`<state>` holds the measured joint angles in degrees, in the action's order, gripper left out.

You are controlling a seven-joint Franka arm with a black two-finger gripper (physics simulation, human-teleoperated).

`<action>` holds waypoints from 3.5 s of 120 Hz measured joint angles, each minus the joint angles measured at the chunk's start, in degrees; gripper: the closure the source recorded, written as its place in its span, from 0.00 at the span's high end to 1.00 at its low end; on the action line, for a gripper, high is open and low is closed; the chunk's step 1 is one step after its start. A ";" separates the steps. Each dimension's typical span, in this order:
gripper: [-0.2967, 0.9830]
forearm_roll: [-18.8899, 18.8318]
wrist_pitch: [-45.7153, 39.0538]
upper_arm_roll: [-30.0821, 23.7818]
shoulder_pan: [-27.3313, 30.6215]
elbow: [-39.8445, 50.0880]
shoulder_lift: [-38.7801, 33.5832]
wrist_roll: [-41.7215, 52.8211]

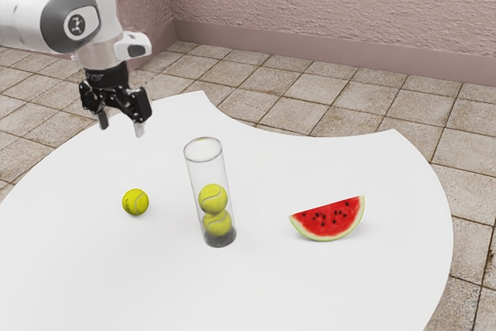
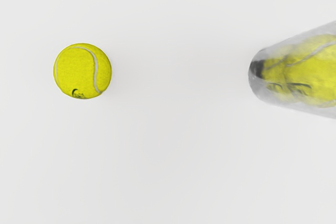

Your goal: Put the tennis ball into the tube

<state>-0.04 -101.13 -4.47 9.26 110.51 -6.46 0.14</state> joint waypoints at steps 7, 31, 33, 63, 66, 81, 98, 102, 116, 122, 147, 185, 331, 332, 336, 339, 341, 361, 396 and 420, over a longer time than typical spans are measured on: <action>0.77 0.04 -3.47 -0.06 0.96 3.50 -0.14 0.02; 0.77 -0.20 -15.38 -0.02 1.35 10.90 0.83 0.72; 0.77 -0.21 -16.32 -0.02 1.50 11.32 1.07 0.88; 0.77 -0.45 -27.42 0.01 3.71 15.50 5.24 4.09; 0.77 -0.46 -28.11 0.02 3.86 15.58 5.73 4.37; 0.77 -0.48 -30.76 -0.01 4.69 15.69 8.07 5.66; 0.77 -0.51 -33.35 -0.01 5.88 15.25 10.78 6.85; 0.77 -0.55 -33.94 -0.01 6.27 15.19 11.58 7.09; 0.77 -0.62 -36.06 -0.01 6.85 15.46 13.35 7.90; 0.77 -0.63 -36.67 -0.01 6.81 15.51 13.55 8.21; 0.77 -0.66 -38.07 -0.01 8.00 15.71 15.11 9.34; 0.77 -0.66 -38.81 -0.01 8.32 15.46 16.91 10.66; 0.49 -1.34 -41.20 -0.21 9.76 10.74 23.72 12.40; 0.48 -1.37 -41.16 -0.24 9.75 10.85 23.40 12.36; 0.46 -1.52 -40.85 -0.40 9.72 11.32 21.83 12.18; 0.46 -1.63 -40.42 -0.85 9.80 11.77 20.18 12.02; 0.46 -1.67 -40.03 -1.27 9.83 11.98 19.09 11.91; 0.46 -0.31 -32.70 -5.37 9.86 12.10 7.16 11.14; 0.47 5.00 -17.00 -9.96 9.36 5.31 -1.93 10.84; 0.47 6.46 -10.65 -13.70 8.98 -0.78 -0.40 10.95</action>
<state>6.42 -111.78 -18.17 18.24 109.73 -6.86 11.08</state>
